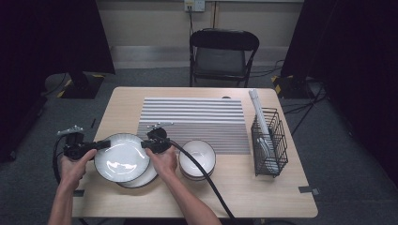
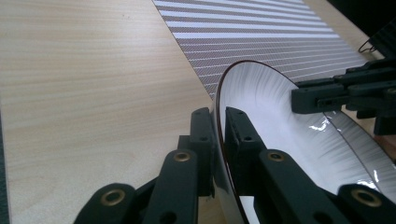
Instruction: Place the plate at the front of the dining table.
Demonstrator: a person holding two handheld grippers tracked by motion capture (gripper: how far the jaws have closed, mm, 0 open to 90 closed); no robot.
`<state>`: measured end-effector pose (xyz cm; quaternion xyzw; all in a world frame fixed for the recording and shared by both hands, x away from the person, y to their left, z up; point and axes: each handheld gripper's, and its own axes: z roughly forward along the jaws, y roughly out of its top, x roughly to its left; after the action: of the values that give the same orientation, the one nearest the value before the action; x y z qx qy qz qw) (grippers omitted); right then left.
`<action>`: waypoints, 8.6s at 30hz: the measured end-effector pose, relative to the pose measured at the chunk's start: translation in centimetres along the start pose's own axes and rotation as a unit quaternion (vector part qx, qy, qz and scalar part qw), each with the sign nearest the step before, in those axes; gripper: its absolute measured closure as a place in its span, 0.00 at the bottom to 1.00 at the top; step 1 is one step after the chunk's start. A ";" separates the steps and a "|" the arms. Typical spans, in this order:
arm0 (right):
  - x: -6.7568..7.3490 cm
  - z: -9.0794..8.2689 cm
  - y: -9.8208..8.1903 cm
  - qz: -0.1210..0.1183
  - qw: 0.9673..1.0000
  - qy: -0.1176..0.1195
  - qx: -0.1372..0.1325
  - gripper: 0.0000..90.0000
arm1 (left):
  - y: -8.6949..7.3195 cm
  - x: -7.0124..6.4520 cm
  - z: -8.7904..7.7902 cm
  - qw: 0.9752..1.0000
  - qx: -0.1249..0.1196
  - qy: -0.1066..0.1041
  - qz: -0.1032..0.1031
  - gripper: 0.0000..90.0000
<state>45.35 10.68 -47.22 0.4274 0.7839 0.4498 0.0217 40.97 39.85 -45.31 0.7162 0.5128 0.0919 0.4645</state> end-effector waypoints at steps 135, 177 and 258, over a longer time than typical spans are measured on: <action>-3.2 -0.6 1.3 0.087 0.995 0.049 -0.019 0.94 | 0.0 0.1 -0.4 0.999 -0.013 0.016 -0.026 0.90; -1.6 -2.3 2.9 0.025 0.996 0.058 -0.055 0.96 | 1.2 0.2 -1.8 0.999 -0.048 0.018 -0.006 0.96; -5.0 -12.5 9.4 -0.007 0.997 0.004 -0.072 0.96 | 9.7 -6.5 1.6 0.995 -0.088 -0.026 0.027 0.96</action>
<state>49.45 0.80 -34.75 0.4175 0.7524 0.5067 0.0529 45.31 33.21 -36.58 0.6880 0.4710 0.1307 0.5365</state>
